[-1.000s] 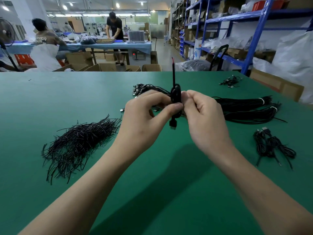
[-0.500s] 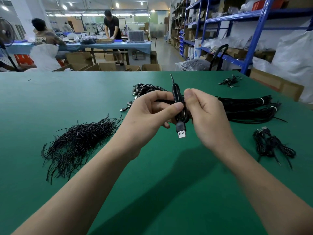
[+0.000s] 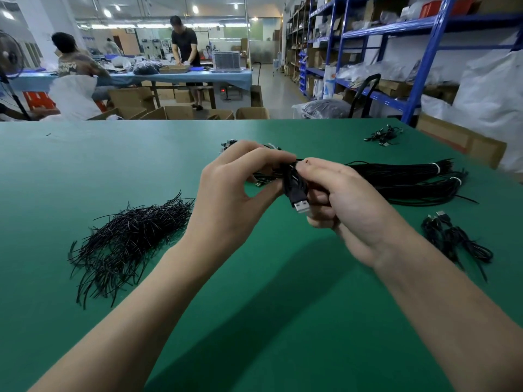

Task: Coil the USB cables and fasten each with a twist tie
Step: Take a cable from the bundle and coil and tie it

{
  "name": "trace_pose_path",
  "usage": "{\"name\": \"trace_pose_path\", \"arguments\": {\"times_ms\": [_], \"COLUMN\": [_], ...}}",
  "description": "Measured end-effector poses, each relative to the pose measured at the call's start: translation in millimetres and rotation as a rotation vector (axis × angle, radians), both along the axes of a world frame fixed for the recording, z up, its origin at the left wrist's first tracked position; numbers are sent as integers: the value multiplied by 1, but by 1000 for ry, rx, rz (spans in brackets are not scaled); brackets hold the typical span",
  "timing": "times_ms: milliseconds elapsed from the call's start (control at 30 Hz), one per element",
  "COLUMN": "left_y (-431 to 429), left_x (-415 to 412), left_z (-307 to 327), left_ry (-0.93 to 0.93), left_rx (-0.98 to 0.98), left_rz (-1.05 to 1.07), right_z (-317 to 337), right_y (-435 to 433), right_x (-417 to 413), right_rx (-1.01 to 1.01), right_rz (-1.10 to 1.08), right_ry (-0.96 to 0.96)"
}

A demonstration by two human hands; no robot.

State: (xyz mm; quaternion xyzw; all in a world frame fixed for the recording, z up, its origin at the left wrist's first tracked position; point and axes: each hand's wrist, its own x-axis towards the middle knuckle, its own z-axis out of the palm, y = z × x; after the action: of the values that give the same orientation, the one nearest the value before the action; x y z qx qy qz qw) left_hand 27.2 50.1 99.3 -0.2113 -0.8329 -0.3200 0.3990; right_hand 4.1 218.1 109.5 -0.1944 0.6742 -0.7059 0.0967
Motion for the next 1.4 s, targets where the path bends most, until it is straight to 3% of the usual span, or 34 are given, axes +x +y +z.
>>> {"name": "trace_pose_path", "arguments": {"times_ms": [133,267,500,733,800,933,1100,1233,1400], "left_y": [0,-1,-4,-3,-1,5,12,23,38], "left_x": [-3,-4,-3,-5,-7,-10,-14,-13,-11], "left_z": [-1,0,4,2,-3,-16,-33,-47,-63], "left_ry": [1,-290,-672,-944,-902,-682,-649,-720,-840], "left_rx": [71,275,516,703,690,587,623,630,651], "left_rz": [17,-104,-412,-553,-517,-313,-203,-195,-310], "right_z": [-2,-5,-7,-12,-15,-18,-22,-32,-46], "right_y": [-4,-3,6,16,17,16,18,32,43], "right_x": [0,0,-5,-15,-16,-19,-15,-13,-8], "right_rx": [81,288,495,676,701,680,522,502,652], "right_rz": [-76,-197,-285,-390,-357,-246,-120,-51,-191], "right_ry": [218,611,987,1369,1308,844,438,248,240]}}
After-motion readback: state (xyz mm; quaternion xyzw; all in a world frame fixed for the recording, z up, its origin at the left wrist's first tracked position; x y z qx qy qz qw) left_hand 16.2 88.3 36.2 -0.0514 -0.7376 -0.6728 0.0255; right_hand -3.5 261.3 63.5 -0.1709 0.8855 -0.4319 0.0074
